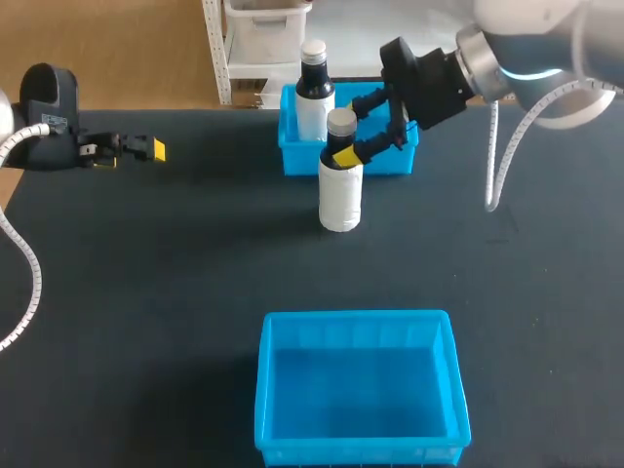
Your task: Pick up the bottle, and place it in the far bin if it is heavy, or in the near bin if it is light.
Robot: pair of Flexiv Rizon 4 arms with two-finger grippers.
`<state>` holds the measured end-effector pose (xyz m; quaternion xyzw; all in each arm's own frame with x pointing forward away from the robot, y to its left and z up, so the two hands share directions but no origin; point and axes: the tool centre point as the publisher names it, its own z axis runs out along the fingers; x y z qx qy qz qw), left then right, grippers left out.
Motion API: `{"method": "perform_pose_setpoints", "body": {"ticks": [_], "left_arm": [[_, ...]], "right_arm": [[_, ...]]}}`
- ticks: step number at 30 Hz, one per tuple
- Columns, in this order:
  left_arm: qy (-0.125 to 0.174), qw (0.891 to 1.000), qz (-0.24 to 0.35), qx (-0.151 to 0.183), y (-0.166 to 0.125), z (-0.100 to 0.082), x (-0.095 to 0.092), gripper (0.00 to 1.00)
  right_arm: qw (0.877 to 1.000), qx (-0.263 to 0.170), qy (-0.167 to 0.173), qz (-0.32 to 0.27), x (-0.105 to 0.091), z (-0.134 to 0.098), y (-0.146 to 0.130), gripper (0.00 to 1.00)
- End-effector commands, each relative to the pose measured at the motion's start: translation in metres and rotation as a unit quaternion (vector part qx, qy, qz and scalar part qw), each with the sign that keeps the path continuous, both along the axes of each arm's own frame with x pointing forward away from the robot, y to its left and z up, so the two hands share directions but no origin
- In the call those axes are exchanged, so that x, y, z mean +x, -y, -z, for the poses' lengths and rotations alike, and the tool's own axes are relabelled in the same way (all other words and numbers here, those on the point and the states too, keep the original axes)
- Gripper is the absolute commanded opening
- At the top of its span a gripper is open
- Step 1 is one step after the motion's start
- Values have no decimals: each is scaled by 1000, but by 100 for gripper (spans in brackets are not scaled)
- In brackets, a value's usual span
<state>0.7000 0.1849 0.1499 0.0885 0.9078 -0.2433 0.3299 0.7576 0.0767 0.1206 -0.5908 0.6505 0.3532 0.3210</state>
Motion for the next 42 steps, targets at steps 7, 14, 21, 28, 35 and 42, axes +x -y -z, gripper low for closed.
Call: {"method": "perform_pose_setpoints", "body": {"ticks": [7, 14, 21, 28, 35, 42], "left_arm": [[0, 1000, 0, 0, 0, 0, 0, 100], [0, 1000, 0, 0, 0, 0, 0, 100], [0, 1000, 0, 0, 0, 0, 0, 100], [0, 1000, 0, 0, 0, 0, 0, 100], [0, 1000, 0, 0, 0, 0, 0, 100], [0, 1000, 0, 0, 0, 0, 0, 100]], "right_arm": [[1000, -5, -1, -3, 2, 1, -7, 100], [1000, -6, -3, -4, 2, 1, -8, 68], [1000, -7, -2, -4, 0, 1, -7, 41], [1000, -8, 2, -1, -4, -6, -5, 0], [1000, -12, 21, 4, -11, -36, 8, 0], [999, -16, 43, 16, -21, -71, 31, 0]]}}
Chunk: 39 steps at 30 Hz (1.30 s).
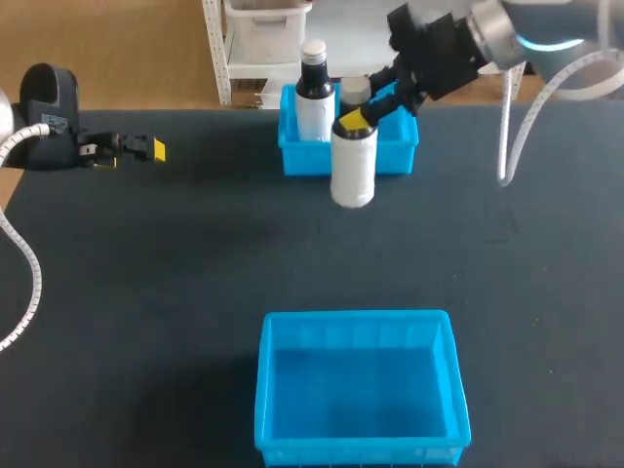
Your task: Pick up the bottle, and place it in the far bin if it is heavy, or in the near bin if it is light.
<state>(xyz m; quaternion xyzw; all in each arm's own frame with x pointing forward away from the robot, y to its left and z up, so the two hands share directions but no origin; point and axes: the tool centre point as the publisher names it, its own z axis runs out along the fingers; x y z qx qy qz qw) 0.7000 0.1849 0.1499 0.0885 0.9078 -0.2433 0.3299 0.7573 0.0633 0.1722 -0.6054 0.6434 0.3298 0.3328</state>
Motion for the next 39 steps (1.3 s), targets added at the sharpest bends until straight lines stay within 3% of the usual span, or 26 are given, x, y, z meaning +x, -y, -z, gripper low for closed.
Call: {"method": "perform_pose_setpoints", "body": {"ticks": [1, 10, 22, 31, 39], "left_arm": [[0, 1000, 0, 0, 0, 0, 0, 100], [0, 1000, 0, 0, 0, 0, 0, 100], [0, 1000, 0, 0, 0, 0, 0, 100], [0, 1000, 0, 0, 0, 0, 0, 100], [0, 1000, 0, 0, 0, 0, 0, 100]], "right_arm": [[1000, -6, 16, 19, -22, -24, 22, 0], [998, -9, 28, 47, -38, -54, 70, 0], [997, -20, 32, 66, -74, -70, 121, 0], [998, -18, 33, 60, -113, -77, 121, 0], [998, -12, 33, 58, -160, -86, 93, 0]]}}
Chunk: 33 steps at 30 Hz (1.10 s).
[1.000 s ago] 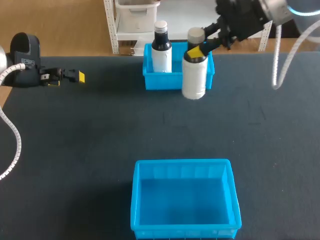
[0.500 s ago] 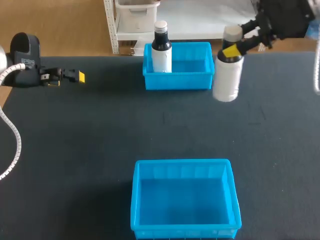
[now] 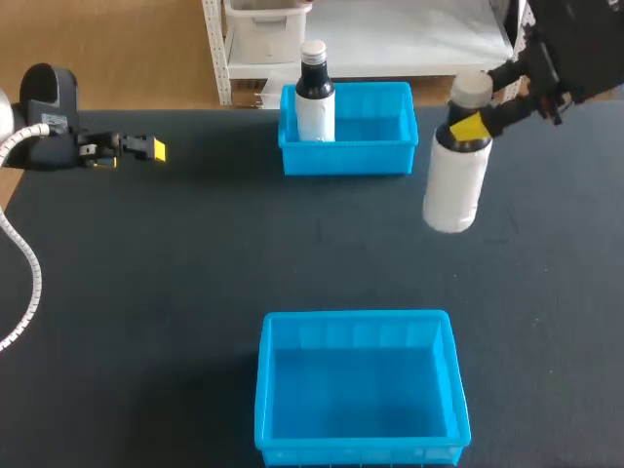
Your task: Pick up the bottle, and place it in the far bin if it is heavy, or in the near bin if it is light.
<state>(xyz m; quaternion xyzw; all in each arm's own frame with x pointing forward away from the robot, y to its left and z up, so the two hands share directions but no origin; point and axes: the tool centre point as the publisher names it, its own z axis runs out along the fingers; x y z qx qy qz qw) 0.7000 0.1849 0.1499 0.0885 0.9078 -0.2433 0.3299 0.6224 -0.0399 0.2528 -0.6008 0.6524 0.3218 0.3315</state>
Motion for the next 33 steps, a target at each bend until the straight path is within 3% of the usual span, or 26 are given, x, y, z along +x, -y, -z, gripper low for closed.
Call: {"method": "perform_pose_setpoints", "body": {"ticks": [1, 10, 19, 33], "left_arm": [[0, 1000, 0, 0, 0, 0, 0, 100], [0, 1000, 0, 0, 0, 0, 0, 100], [0, 1000, 0, 0, 0, 0, 0, 100], [0, 1000, 0, 0, 0, 0, 0, 100]], "right_arm": [[998, -5, 35, 45, -31, -7, -15, 0], [999, -3, 39, 17, -86, -16, -62, 0], [999, 3, 25, -32, -130, -10, -110, 0], [995, 14, 2, -100, -170, 20, -153, 0]]}}
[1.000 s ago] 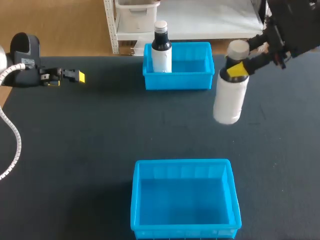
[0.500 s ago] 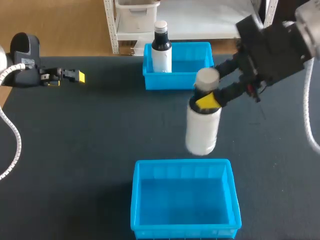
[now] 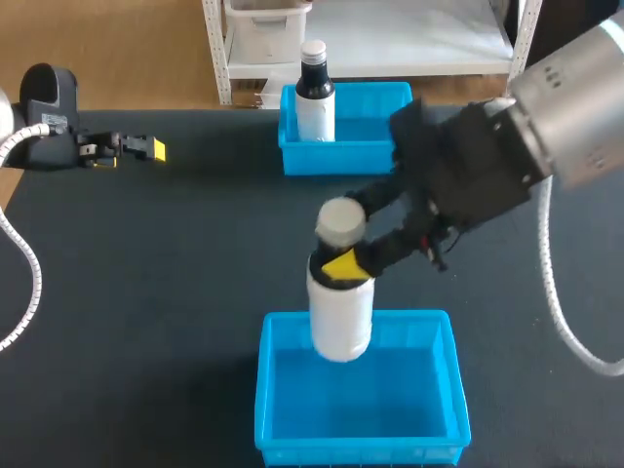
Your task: Pick up the bottle, and place it in the far bin if it is heavy, or in the near bin if it is light.
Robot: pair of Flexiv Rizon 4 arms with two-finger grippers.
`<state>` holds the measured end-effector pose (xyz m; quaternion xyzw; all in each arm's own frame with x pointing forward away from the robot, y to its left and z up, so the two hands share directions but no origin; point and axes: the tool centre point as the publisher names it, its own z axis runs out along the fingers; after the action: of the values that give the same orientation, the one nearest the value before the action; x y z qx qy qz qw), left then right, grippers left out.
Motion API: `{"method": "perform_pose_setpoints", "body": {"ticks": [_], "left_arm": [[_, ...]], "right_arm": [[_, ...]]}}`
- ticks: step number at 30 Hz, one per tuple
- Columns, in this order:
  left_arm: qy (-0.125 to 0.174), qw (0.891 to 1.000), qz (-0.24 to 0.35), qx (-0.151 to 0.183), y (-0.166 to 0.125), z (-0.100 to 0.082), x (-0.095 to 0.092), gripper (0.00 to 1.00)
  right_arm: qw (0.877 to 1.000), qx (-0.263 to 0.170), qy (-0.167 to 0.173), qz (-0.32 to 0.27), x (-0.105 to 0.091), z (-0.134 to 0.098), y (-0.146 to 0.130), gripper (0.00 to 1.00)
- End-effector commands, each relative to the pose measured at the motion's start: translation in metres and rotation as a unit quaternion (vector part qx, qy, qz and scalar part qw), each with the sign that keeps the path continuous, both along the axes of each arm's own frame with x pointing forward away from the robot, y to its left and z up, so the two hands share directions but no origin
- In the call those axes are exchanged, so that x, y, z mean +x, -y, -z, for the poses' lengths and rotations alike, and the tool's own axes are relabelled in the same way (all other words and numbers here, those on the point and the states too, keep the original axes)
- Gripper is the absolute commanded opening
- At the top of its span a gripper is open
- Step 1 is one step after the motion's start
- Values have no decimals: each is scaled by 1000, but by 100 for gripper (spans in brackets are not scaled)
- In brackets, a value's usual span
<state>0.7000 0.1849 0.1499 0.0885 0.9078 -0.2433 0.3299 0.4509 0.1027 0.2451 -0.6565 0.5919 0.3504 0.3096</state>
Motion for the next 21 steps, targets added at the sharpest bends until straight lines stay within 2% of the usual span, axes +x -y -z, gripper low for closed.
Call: {"method": "perform_pose_setpoints", "body": {"ticks": [1, 11, 21], "left_arm": [[0, 1000, 0, 0, 0, 0, 0, 100], [0, 1000, 0, 0, 0, 0, 0, 100], [0, 1000, 0, 0, 0, 0, 0, 100]], "right_arm": [[1000, 6, -6, -14, 0, 17, -12, 0], [998, 13, -24, -53, -7, 58, -26, 0], [997, 19, -34, -64, -1, 91, -29, 0]]}}
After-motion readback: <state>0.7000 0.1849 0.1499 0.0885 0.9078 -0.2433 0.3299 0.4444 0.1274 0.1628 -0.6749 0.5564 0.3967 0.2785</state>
